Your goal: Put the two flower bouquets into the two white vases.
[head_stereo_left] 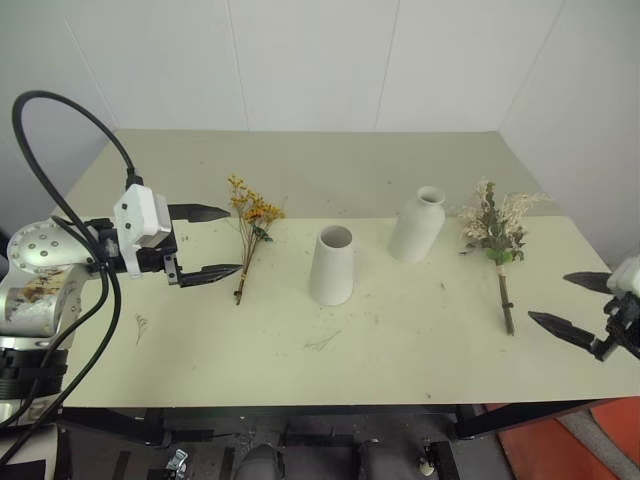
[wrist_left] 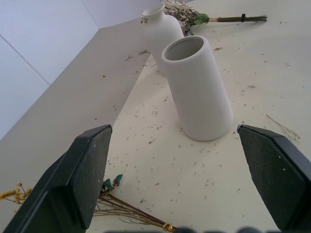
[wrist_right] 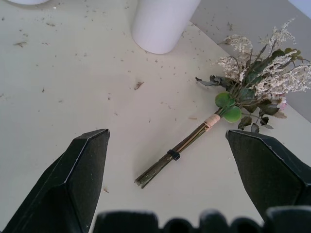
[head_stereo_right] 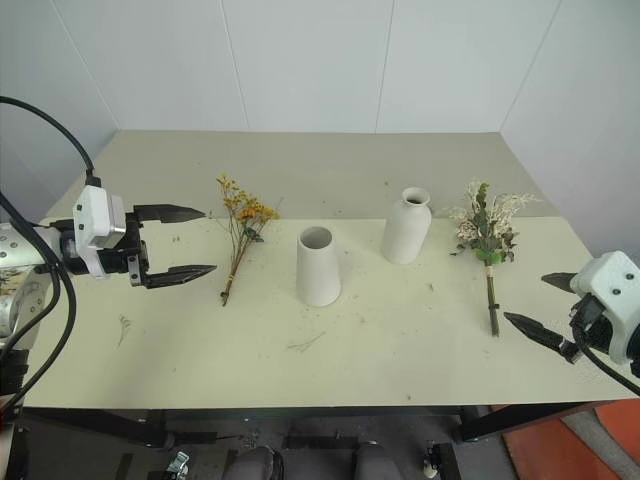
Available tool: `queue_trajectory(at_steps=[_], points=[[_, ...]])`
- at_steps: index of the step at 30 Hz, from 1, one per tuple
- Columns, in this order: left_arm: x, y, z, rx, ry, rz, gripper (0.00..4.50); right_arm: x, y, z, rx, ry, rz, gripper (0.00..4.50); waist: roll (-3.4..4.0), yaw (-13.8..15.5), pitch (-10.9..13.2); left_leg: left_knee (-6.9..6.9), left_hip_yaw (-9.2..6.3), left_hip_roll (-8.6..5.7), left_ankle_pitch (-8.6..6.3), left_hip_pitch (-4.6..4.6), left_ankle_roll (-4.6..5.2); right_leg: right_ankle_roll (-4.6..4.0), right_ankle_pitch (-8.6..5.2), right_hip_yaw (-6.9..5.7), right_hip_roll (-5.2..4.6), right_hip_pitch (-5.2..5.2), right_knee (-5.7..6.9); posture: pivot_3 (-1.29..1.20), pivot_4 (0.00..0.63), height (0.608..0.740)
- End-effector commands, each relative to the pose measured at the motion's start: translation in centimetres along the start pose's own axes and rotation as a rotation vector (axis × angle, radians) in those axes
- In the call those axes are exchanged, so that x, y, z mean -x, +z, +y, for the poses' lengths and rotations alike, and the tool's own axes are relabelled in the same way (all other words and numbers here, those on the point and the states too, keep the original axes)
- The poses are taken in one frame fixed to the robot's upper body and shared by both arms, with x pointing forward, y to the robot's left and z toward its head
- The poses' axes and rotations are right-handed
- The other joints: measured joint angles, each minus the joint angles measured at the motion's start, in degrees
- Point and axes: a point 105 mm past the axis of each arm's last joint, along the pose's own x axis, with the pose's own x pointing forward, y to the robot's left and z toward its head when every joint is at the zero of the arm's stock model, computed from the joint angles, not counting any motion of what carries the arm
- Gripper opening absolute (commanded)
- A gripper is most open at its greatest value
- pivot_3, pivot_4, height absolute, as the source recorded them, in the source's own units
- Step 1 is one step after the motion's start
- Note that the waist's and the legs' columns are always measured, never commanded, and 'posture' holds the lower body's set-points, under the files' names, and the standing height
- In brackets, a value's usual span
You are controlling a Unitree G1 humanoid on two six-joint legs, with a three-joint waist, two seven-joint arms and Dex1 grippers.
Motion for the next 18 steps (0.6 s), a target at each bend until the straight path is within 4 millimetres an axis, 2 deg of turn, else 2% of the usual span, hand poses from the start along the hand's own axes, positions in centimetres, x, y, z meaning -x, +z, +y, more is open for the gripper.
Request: queue_trajectory(at_steps=[1,10,14,18], points=[[0.3,1.3,0.6,-0.046,0.023,-0.03,4.5,0.8,1.0,-0.9,0.048,-0.056,-0.013,4.49,0.0,0.0,0.0,0.0,0.0,0.0,0.0,0.0,0.0,0.0,0.0,0.0,0.0,0.0,0.0,0.0,0.15,0.74],[0.2,1.3,0.7,-0.051,0.018,-0.036,4.5,0.2,0.9,-1.8,0.081,-0.164,0.022,4.49,0.0,0.0,0.0,0.0,0.0,0.0,0.0,0.0,0.0,0.0,0.0,0.0,0.0,0.0,0.0,0.0,0.15,0.74],[-0.8,2.9,0.8,-0.094,-0.011,-0.101,4.5,-1.4,1.1,-3.0,0.007,-0.202,0.054,4.49,-0.01,-0.2,0.0,0.04,0.0,0.0,0.01,-0.01,-0.02,0.01,0.01,0.0,0.0,-0.01,0.01,0.0,0.15,0.74],[-2.3,5.4,0.6,-0.177,-0.076,-0.163,4.5,-4.0,0.0,-4.6,-0.132,-0.235,0.167,4.49,-0.01,-0.2,0.0,0.07,0.01,-0.01,0.02,-0.02,-0.02,0.01,0.03,0.01,0.0,-0.01,0.02,0.0,0.15,0.74]])
